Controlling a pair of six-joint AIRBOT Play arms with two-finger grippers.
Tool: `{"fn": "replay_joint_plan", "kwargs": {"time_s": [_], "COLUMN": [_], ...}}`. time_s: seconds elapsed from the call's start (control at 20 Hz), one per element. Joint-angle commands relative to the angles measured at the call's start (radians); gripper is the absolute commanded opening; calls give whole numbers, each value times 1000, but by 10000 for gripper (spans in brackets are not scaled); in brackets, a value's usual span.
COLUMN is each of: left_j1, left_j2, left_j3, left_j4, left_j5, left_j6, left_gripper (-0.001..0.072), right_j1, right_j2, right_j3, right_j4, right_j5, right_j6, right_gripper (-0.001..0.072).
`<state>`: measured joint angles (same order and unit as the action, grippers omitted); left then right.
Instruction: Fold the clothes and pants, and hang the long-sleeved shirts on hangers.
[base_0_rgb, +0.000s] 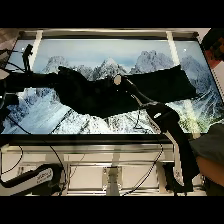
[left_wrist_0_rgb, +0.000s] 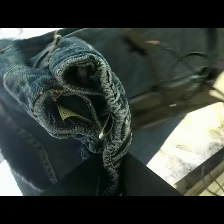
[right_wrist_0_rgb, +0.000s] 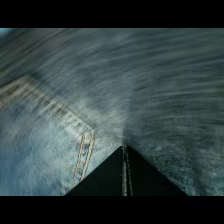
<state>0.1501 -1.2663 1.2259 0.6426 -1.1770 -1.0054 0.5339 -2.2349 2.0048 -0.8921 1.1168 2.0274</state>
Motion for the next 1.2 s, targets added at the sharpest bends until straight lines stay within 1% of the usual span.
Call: {"fn": "replay_joint_plan", "kwargs": {"time_s": [0.0,0.1,0.15,0.3,0.4,0.45,0.65,0.8,0.85,1.0,1.05,1.15], "left_j1": [-93,-117,-123,-140,-175,-208,-400,-554,-602,-699,-720,-761], "left_j2": [7,4,4,3,-7,-19,-141,-275,-324,-467,-506,-567], "left_j3": [20,20,20,20,24,29,90,199,246,386,422,465], "left_j4": [0,13,24,31,30,30,29,29,29,22,13,-40], "left_j5": [76,86,85,108,163,198,361,483,515,563,589,693], "left_j6": [-24,-58,-72,-100,-129,-147,-243,-332,-350,-423,-427,-427], "left_gripper": [21,21,21,21,20,20,20,20,20,20,21,24], "right_j1": [2,-9,-16,-66,-118,-150,-278,-336,-348,-366,-368,-368], "right_j2": [-6,16,47,200,298,343,462,501,505,505,506,507], "right_j3": [0,12,23,27,27,27,27,27,27,27,27,27], "right_j4": [-74,-96,-155,-453,-637,-698,-716,-715,-715,-712,-712,-712], "right_j5": [-17,-16,-19,-6,40,58,109,173,190,209,212,221], "right_j6": [116,115,115,116,108,91,0,-64,-84,-94,-95,-112], "right_gripper": [14,13,13,13,14,14,15,15,15,15,15,16]}}
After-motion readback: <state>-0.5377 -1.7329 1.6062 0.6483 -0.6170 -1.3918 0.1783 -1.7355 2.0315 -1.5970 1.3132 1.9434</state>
